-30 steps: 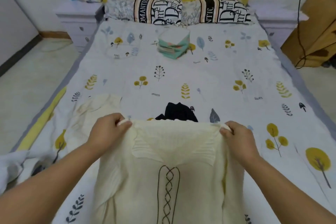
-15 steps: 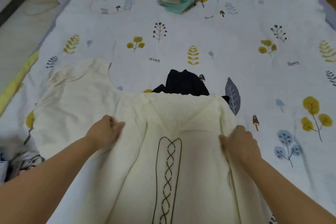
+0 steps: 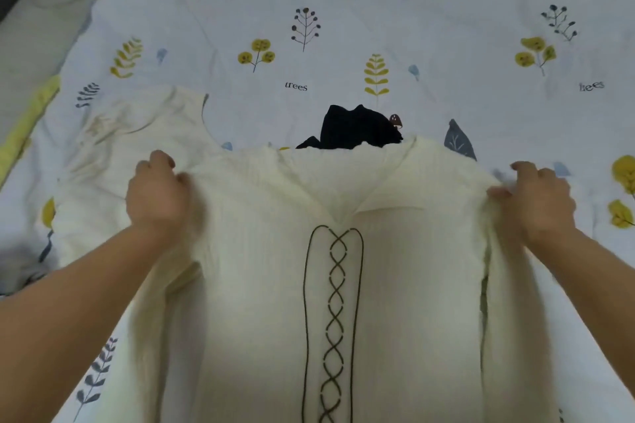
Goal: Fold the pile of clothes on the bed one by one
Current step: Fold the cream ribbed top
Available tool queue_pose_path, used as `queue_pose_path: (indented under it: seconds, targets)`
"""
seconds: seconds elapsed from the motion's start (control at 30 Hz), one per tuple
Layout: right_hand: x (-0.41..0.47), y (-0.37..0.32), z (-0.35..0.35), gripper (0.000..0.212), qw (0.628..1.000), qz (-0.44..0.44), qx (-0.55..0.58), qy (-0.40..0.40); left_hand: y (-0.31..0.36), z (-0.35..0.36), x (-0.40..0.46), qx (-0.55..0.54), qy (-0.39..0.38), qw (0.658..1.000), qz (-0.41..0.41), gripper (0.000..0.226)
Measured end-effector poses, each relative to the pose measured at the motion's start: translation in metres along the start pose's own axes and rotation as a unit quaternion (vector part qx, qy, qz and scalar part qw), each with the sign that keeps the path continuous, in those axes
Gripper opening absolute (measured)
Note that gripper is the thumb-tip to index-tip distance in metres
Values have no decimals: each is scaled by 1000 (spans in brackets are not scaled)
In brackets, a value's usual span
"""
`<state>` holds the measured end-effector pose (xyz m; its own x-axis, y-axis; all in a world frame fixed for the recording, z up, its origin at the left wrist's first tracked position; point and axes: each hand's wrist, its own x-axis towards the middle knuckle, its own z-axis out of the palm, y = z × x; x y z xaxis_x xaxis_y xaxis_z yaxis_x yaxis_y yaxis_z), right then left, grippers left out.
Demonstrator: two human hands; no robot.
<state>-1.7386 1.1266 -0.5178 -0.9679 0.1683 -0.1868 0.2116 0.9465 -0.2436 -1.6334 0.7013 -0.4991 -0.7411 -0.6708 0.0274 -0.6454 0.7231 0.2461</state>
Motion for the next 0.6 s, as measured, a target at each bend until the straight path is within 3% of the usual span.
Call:
queue_pose_path:
  seconds: [0.07,0.13,0.23,0.33,0.4,0.47,0.6]
  targets:
    - [-21,-15,11,59,999,7,31,27,11,7,-16,28,29,994,99,40]
    - [-63,-30,30,66,995,-61,56,63,21,21,-45,31,21,977,212,49]
    - [-122,-27,67,71,983,-180,-31,-20,14,48,-94,85,-94,934,334,62]
    - [-134,3,87,66,967,-180,-106,-146,-22,65,-109,144,-200,917,313,84]
    - [-129,9,86,65,963,-172,-115,-174,-33,70,-108,163,-221,921,277,91]
    - [-131,1,75,66,966,-166,-103,-170,-25,62,-112,153,-215,929,259,85]
    - [-180,-6,55,63,987,-140,3,-76,-13,35,-155,54,-162,949,266,72]
